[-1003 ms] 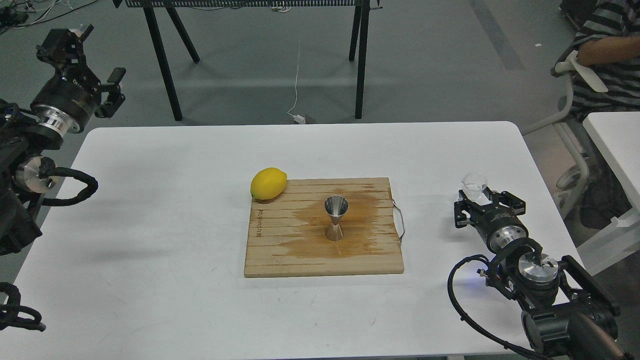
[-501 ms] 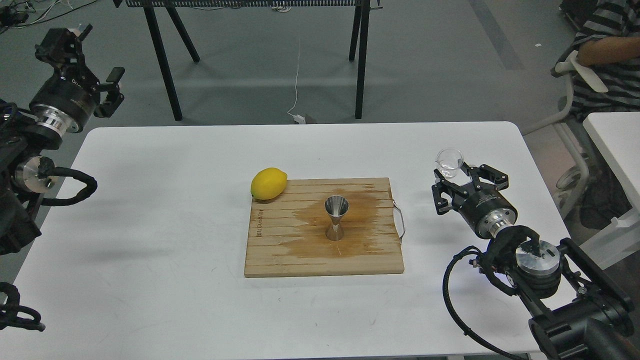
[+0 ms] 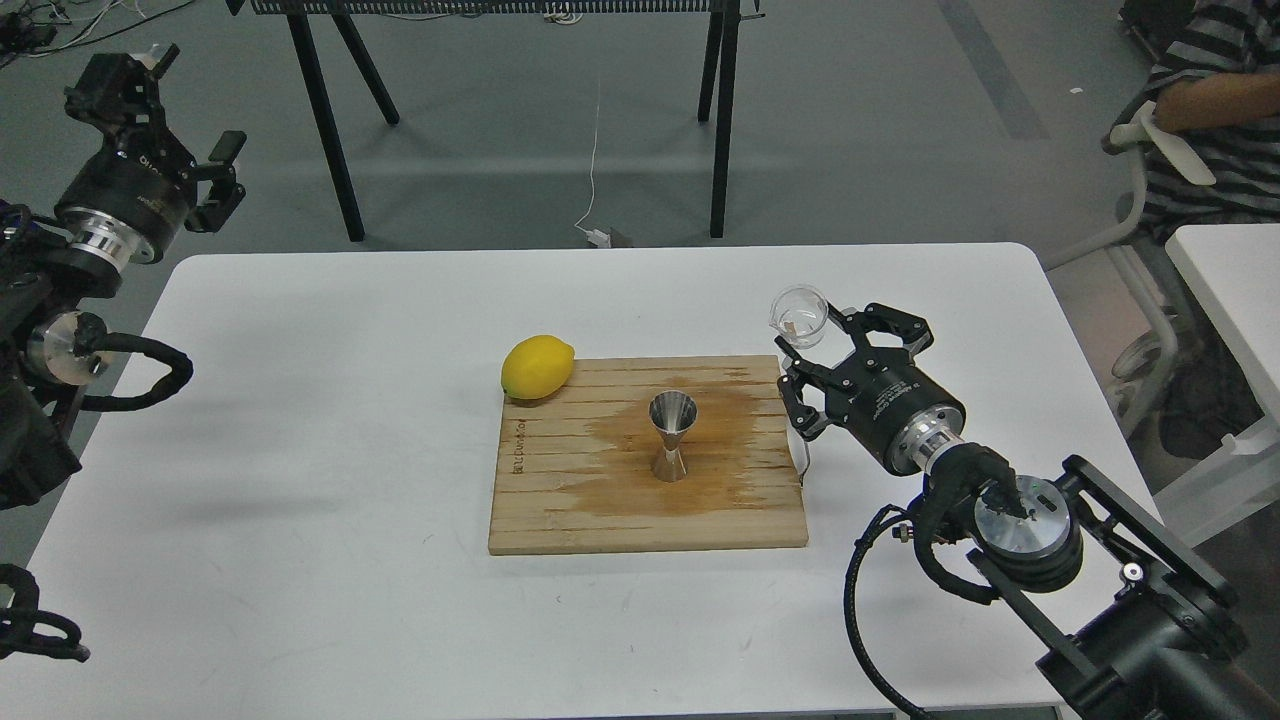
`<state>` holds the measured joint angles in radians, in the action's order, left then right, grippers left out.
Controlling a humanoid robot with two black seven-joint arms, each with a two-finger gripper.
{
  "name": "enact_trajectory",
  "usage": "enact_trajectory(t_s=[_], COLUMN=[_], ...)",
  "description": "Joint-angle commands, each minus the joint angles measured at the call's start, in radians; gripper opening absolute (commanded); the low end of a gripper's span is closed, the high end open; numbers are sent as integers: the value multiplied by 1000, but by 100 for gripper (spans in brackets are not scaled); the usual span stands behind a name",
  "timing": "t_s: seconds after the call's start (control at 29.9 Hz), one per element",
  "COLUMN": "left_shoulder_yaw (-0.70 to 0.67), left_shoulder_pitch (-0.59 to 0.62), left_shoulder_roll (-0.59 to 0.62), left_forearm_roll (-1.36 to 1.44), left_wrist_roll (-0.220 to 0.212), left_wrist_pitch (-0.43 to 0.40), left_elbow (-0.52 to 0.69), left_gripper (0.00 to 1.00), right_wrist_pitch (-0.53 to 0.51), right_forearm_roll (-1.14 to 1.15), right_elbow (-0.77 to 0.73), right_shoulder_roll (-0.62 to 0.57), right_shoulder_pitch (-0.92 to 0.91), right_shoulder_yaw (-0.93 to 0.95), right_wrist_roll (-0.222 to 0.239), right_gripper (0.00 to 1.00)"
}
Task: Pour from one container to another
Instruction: 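Lift the glass cup with the right gripper and move it above the jigger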
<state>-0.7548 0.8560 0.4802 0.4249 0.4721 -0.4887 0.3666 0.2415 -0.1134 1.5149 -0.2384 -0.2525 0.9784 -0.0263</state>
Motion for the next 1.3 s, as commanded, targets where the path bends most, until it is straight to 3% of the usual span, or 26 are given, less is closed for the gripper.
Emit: enact_trajectory(t_s=[0.0, 0.47, 1.27], left_shoulder_yaw=[0, 0, 5], left_shoulder_pitch=[0, 2, 8], left_shoulder_roll=[0, 2, 5], left_forearm_roll=[0, 0, 0], left_wrist_roll=[0, -1, -1], left_wrist_pitch=[0, 0, 0], left_elbow=[0, 0, 0], left_gripper=[99, 99, 99], right_wrist_pitch=[2, 33, 67], right_forearm_roll=[21, 69, 130], right_elbow=[-1, -15, -12], right_shoulder_roll=[22, 56, -62], right_shoulder_pitch=[-27, -106, -220], right_shoulder_yaw=[-44, -150, -322], right_wrist_roll=[0, 2, 37], right_gripper=[24, 24, 24])
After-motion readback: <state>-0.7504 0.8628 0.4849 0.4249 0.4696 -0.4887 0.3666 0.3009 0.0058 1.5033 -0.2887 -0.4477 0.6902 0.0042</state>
